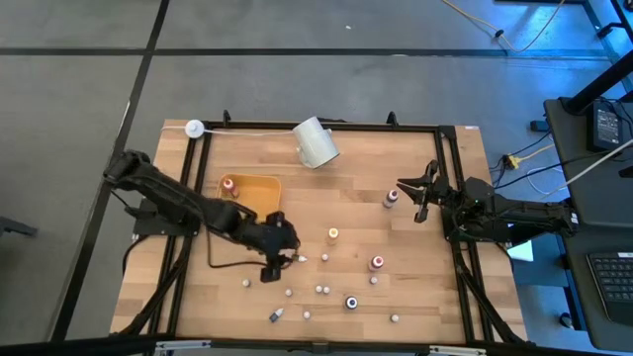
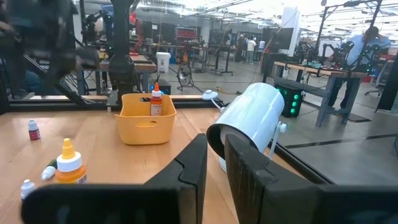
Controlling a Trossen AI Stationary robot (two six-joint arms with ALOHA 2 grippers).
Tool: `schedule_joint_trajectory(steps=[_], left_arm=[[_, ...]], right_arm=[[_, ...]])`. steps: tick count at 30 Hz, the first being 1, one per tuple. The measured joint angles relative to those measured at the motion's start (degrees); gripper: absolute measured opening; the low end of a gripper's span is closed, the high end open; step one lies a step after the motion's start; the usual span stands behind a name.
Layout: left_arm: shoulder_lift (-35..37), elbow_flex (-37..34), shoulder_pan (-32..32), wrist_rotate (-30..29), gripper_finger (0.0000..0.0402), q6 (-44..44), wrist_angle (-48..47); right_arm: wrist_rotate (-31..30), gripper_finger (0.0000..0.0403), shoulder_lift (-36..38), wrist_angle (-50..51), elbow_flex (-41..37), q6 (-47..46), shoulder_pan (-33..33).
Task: Pick & Place food coloring
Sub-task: Put the top small green food coloring bottle into the bin
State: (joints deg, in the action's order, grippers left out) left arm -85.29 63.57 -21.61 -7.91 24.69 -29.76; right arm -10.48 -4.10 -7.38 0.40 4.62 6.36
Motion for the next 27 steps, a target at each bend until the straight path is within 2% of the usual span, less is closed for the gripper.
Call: schedule_joint_trajectory(steps=[9,15,20,27], left_arm=[[-11.72,0.0,0.76,0.39,0.0205,0.02,0.1],[-17.74,-0.04,0.76,0.0,0.0217,0.07,0.34],[-21.48,-0.04,0.76,-0.01,0.0213,1.16,2.89],[-22.44,-0.02,0.81,-0.52,0.0213,-0.25,4.31]], right_arm=[[0.02,0.0062,0.0,0.01,-0.01,-0.09,-0.01],[0.02,0.0062,0.0,0.0,0.0,-0.09,0.0],[0.02,0.0062,0.0,0.0,-0.01,-0.09,-0.01],[0.02,0.0062,0.0,0.0,0.0,-0.02,0.01]])
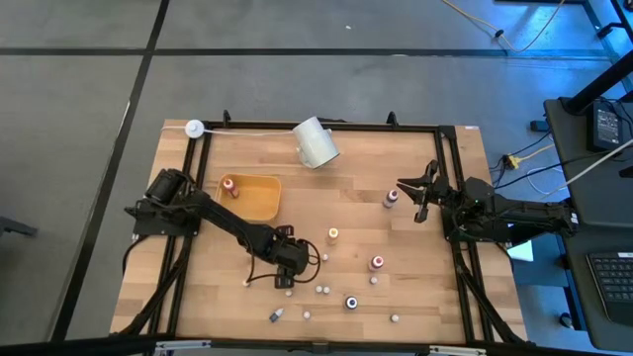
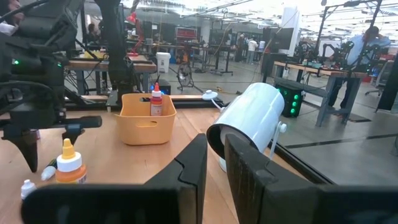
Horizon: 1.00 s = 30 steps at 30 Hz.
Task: Pick & Place food coloring
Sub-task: Put the top small green food coloring bottle into the bin
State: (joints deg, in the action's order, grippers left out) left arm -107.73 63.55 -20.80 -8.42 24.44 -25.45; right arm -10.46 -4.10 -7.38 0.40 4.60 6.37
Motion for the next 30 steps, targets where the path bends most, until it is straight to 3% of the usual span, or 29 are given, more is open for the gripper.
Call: schedule_joint_trajectory(steps=[6,18,23,30], left_arm=[[-0.13,0.0,0.0,-0.84,0.0183,-0.17,1.01],[-0.17,0.0,0.04,-1.27,0.0071,-1.66,1.33],[0.3,0.04,0.03,-0.67,0.0061,-1.18,0.07],[7.31,3.81,0.0,-0.04,0.0062,3.94,-13.34]], right_arm=[[0.0,0.0062,0.0,0.0,0.0,0.04,-0.02],[-0.01,0.0062,0.0,0.0,0.0,0.09,0.0],[0.0,0.0062,0.0,0.0,0.0,0.11,0.0],[0.0,0.0062,0.0,0.0,-0.01,0.11,-0.01]])
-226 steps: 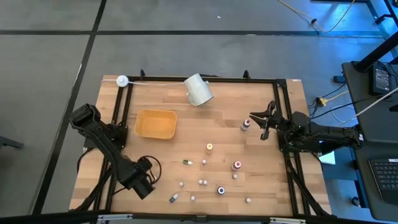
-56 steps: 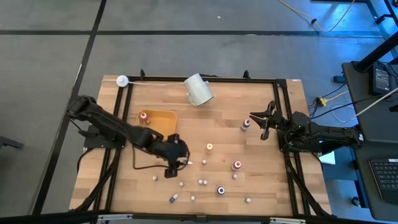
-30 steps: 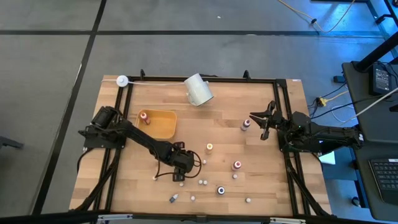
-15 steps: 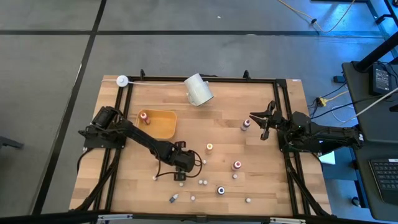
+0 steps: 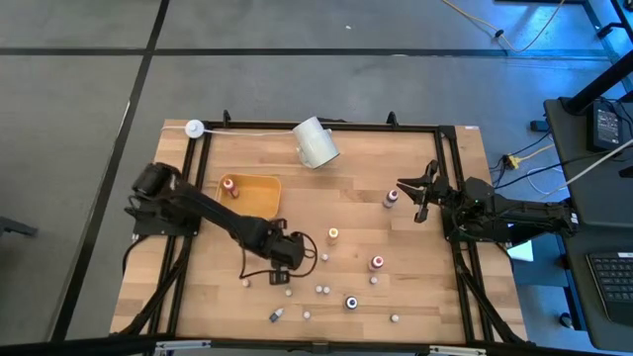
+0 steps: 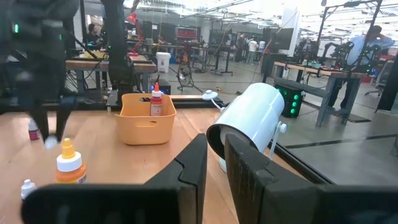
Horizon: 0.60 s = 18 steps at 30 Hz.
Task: Pick & Place food coloring
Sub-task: Put the top small green food coloring bottle into the bin
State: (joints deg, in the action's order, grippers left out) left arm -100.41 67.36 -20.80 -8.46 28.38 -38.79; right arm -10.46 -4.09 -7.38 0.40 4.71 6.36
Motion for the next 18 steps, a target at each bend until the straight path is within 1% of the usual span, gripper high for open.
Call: schedule_joint_trajectory(steps=[2,6,8,11,13,15,18], left_arm=[[3.16,0.82,0.12,-2.85,0.0062,2.73,-3.62],[9.54,1.54,0.8,-14.88,0.0062,12.83,-14.17],[12.05,1.54,1.4,-18.23,0.0062,17.91,-19.36],[14.47,1.54,2.65,-20.64,0.0062,23.16,-25.53],[14.68,1.5,3.88,-20.99,0.0062,24.21,-27.67],[14.64,1.5,5.28,-21.01,0.0062,24.16,-29.08],[13.19,1.46,7.79,-20.88,0.0062,21.07,-29.07]], right_arm=[[0.0,0.0062,0.0,0.0,0.01,0.0,0.01],[-0.02,0.0062,0.0,0.02,0.01,0.0,-0.01],[0.0,0.0062,0.02,0.0,0.01,-0.04,-0.01],[-0.02,0.0062,0.02,0.0,0.0,-0.02,-0.01],[0.0,0.0062,0.02,0.0,0.01,0.0,-0.01],[-0.02,0.0062,0.02,0.0,0.01,0.0,-0.01],[-0.01,0.0062,0.02,0.02,0.01,-0.11,-0.01]])
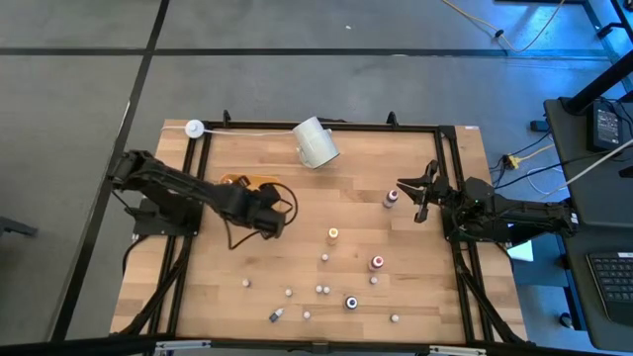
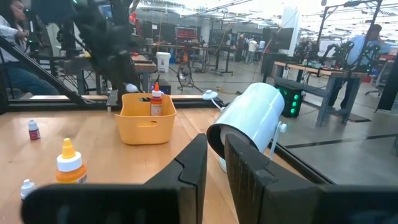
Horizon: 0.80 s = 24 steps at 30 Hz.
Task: Pick & Place food coloring
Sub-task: Put the top small green food coloring bottle into the bin
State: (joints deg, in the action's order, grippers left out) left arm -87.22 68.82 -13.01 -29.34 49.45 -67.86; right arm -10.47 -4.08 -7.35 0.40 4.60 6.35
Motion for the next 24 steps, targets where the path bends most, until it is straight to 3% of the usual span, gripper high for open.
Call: schedule_joint_trajectory(steps=[12,19,24], left_arm=[[-6.84,0.0,11.29,4.68,0.0063,-19.61,0.16],[-5.07,-0.93,16.41,11.03,0.0063,-31.65,5.07],[-3.67,-5.36,19.06,14.04,0.0063,-33.89,9.08]], right_arm=[[0.01,0.0062,0.0,-0.02,0.0,-5.97,0.0],[0.01,0.0062,0.0,-0.02,0.0,-5.92,0.0],[0.01,0.0062,0.0,-0.02,0.0,-5.9,0.0]])
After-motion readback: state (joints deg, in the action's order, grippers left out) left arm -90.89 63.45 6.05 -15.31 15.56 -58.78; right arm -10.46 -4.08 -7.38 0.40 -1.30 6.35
